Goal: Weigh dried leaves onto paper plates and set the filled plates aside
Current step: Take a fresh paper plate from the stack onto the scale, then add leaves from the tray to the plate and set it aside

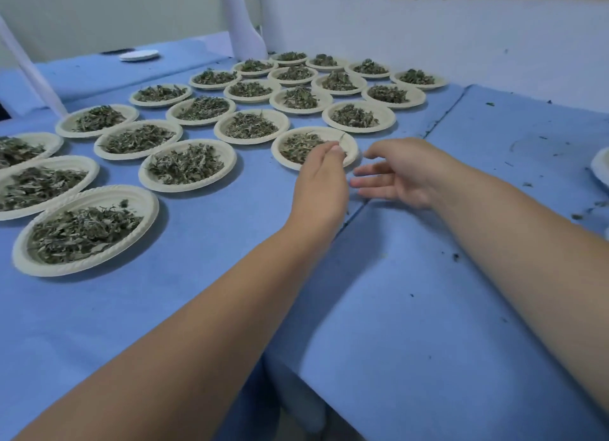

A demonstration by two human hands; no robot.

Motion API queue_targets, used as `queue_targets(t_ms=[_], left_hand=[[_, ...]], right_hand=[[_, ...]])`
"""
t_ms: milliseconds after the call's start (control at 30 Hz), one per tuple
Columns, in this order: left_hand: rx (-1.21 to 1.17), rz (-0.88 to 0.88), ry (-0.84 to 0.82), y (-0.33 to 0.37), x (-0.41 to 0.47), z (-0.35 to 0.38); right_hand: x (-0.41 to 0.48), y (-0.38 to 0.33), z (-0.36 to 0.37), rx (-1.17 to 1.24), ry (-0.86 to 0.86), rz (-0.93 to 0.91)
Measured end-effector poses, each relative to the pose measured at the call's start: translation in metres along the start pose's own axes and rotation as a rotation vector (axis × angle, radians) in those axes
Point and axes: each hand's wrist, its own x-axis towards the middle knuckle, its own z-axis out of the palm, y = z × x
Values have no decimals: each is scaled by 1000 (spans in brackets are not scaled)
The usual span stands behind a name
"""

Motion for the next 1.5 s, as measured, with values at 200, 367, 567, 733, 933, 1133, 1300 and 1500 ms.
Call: queue_targets(t_ms=[200, 367, 567, 733, 933, 1133, 1300, 1500], left_hand=[[-1, 48, -223, 23, -32, 94], [61, 166, -391, 43, -62, 184], [242, 519, -644, 71, -108, 292], [947, 954, -701, 72, -103, 346], [1342, 1122, -608, 69, -82, 376], [1468, 1226, -555, 71, -74, 382], [1496, 1283, -538, 72, -68, 381], [1564, 1427, -565, 75, -64, 379]], right_hand=[[-77, 3, -71, -515, 339, -473], [-146, 31, -175, -805, 618, -639], [-216, 85, -302, -949, 983, -587], [-234, 102, -362, -1039, 1148, -405], [-218, 109, -370, -1163, 1117, -277], [-212, 113, -369, -1143, 1077, -261], [-214, 111, -366, -1099, 1073, -247], [-213, 112, -363, -1104, 1079, -236]])
